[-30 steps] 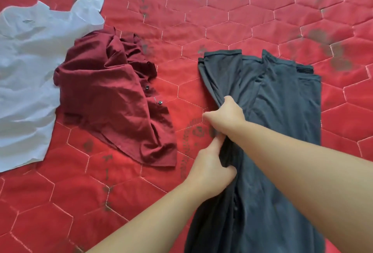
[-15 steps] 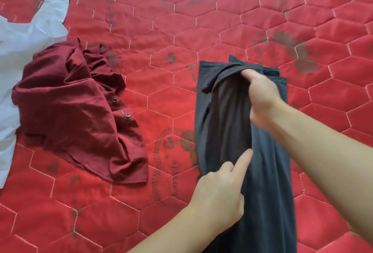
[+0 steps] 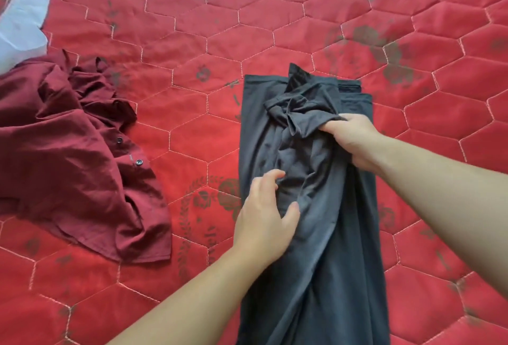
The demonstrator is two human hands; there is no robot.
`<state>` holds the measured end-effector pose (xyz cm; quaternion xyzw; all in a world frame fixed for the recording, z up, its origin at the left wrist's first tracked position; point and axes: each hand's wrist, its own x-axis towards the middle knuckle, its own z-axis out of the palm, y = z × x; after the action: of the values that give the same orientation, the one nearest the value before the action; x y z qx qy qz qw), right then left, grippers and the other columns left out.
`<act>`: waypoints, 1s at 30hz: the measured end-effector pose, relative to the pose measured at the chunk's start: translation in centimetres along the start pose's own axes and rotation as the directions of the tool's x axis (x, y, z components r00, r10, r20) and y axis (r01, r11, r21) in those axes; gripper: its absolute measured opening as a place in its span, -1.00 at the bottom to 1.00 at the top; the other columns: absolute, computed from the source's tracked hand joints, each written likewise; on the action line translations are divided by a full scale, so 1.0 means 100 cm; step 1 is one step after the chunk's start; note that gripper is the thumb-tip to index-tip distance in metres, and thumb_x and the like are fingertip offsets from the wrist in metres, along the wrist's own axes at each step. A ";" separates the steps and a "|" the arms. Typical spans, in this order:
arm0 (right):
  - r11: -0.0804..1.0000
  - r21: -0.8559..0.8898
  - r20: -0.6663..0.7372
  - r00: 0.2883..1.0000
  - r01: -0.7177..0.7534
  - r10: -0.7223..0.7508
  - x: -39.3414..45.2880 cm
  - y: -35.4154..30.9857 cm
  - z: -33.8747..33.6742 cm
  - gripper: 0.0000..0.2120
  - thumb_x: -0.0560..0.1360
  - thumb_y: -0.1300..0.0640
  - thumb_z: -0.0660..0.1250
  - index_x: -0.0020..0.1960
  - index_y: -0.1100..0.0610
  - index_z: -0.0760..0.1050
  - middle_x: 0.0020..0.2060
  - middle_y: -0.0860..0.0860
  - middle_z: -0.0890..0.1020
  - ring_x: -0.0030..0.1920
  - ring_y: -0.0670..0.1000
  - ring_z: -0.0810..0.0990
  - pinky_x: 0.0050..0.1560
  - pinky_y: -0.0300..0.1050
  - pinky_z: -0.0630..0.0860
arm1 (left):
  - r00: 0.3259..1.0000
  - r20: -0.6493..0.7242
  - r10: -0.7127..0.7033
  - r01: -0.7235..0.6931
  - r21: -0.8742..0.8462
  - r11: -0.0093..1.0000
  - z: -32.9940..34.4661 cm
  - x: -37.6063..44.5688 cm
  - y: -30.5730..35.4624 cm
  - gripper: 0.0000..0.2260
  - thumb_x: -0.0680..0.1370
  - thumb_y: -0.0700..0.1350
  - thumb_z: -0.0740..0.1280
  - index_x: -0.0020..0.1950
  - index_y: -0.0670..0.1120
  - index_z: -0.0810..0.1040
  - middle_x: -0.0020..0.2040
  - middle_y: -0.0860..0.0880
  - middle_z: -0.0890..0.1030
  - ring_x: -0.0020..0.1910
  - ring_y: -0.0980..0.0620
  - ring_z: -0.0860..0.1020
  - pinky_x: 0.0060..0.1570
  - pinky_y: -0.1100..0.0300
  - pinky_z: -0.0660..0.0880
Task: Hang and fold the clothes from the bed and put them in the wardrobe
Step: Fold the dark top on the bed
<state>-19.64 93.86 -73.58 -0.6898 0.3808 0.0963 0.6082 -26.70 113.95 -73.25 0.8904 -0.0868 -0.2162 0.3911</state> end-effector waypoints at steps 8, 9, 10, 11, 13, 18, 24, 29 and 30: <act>0.945 0.327 -0.143 0.989 0.011 0.038 0.014 -0.046 0.006 -0.73 0.53 -0.07 0.35 0.03 0.14 0.54 -0.08 0.04 0.67 -0.14 -0.01 0.65 -0.03 -0.06 0.61 | 0.973 -0.028 -0.228 0.226 -0.062 0.972 -0.006 0.027 -0.009 -0.82 0.54 0.08 0.33 0.11 0.12 0.46 -0.01 0.14 0.45 -0.03 0.14 0.47 -0.05 0.21 0.35; 0.945 0.317 -0.115 0.986 -0.078 0.120 0.020 -0.044 0.004 -0.67 0.52 -0.13 0.34 0.07 0.13 0.53 -0.09 0.04 0.67 -0.13 0.02 0.67 -0.05 -0.03 0.62 | 0.970 -0.035 -0.240 0.237 -0.070 0.969 -0.006 0.027 -0.009 -0.85 0.54 0.09 0.33 0.07 0.12 0.47 -0.02 0.14 0.46 -0.03 0.14 0.47 -0.07 0.23 0.35; 0.948 0.283 -0.070 0.982 -0.149 0.175 0.023 -0.040 0.002 -0.65 0.52 -0.15 0.33 0.08 0.13 0.54 -0.10 0.05 0.68 -0.14 0.05 0.68 -0.07 0.00 0.62 | 0.966 -0.037 -0.257 0.253 -0.078 0.964 -0.005 0.028 -0.008 -0.87 0.54 0.10 0.33 0.04 0.12 0.47 -0.02 0.13 0.47 -0.05 0.15 0.48 -0.12 0.26 0.34; 0.948 0.251 -0.032 0.977 -0.198 0.212 0.025 -0.033 0.001 -0.66 0.52 -0.13 0.33 0.09 0.13 0.55 -0.10 0.06 0.69 -0.15 0.07 0.69 -0.07 0.03 0.63 | 0.961 -0.037 -0.274 0.270 -0.085 0.959 -0.006 0.029 -0.008 -0.87 0.54 0.10 0.33 0.01 0.10 0.48 -0.04 0.12 0.48 -0.08 0.17 0.47 -0.17 0.30 0.32; 0.961 0.181 -0.011 0.977 -0.207 0.213 0.025 -0.020 0.000 -0.70 0.52 -0.03 0.33 0.16 0.13 0.55 -0.06 0.09 0.70 -0.15 0.09 0.69 -0.06 0.07 0.63 | 0.957 -0.037 -0.288 0.285 -0.075 0.956 -0.006 0.031 -0.007 -0.87 0.53 0.09 0.33 -0.08 0.05 0.53 -0.10 0.08 0.51 -0.14 0.18 0.47 -0.24 0.34 0.30; 0.953 0.299 -0.009 0.998 -0.055 0.060 0.025 -0.025 0.005 -0.71 0.37 0.03 0.50 0.03 0.13 0.60 -0.05 0.09 0.71 -0.05 0.08 0.69 0.11 0.07 0.60 | 0.952 0.018 -0.306 0.304 -0.188 0.934 -0.011 0.029 -0.010 -0.67 0.49 -0.05 0.34 -0.41 -0.06 0.33 -0.48 0.11 0.35 -0.39 0.07 0.32 -0.31 0.13 0.29; 0.964 0.123 0.157 0.964 -0.235 0.215 0.031 -0.038 0.012 -0.66 0.41 0.00 0.48 0.12 0.13 0.64 -0.12 0.06 0.72 -0.21 0.03 0.70 -0.11 -0.08 0.64 | 0.949 0.098 -0.299 0.314 -0.224 0.923 -0.016 0.026 -0.015 -0.74 0.41 -0.05 0.35 -0.44 -0.04 0.37 -0.50 0.10 0.37 -0.43 0.05 0.37 -0.29 0.10 0.38; 0.916 0.385 0.100 0.992 -0.115 0.082 0.042 -0.059 0.018 -0.70 0.44 0.19 0.39 0.16 0.24 0.60 -0.04 0.11 0.71 -0.08 0.08 0.70 -0.16 -0.04 0.65 | 0.898 0.202 -0.391 0.440 -0.408 0.800 -0.022 0.045 -0.019 -0.84 0.52 -0.17 0.38 -0.24 -0.11 0.47 -0.53 0.03 0.47 -0.57 0.06 0.54 -0.43 0.21 0.51; 0.930 0.347 0.075 0.992 -0.123 0.103 0.045 -0.056 0.017 -0.67 0.42 0.19 0.40 0.17 0.25 0.59 -0.04 0.12 0.71 -0.11 0.09 0.71 -0.17 -0.01 0.65 | 0.893 0.218 -0.393 0.449 -0.415 0.791 -0.024 0.046 -0.019 -0.84 0.53 -0.17 0.38 -0.23 -0.11 0.47 -0.55 0.05 0.46 -0.58 0.06 0.53 -0.47 0.23 0.51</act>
<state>-12.34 93.41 -72.38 -0.5443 0.4137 0.0810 0.7253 -21.50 115.37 -74.66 0.7559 0.1435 -0.3654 0.5240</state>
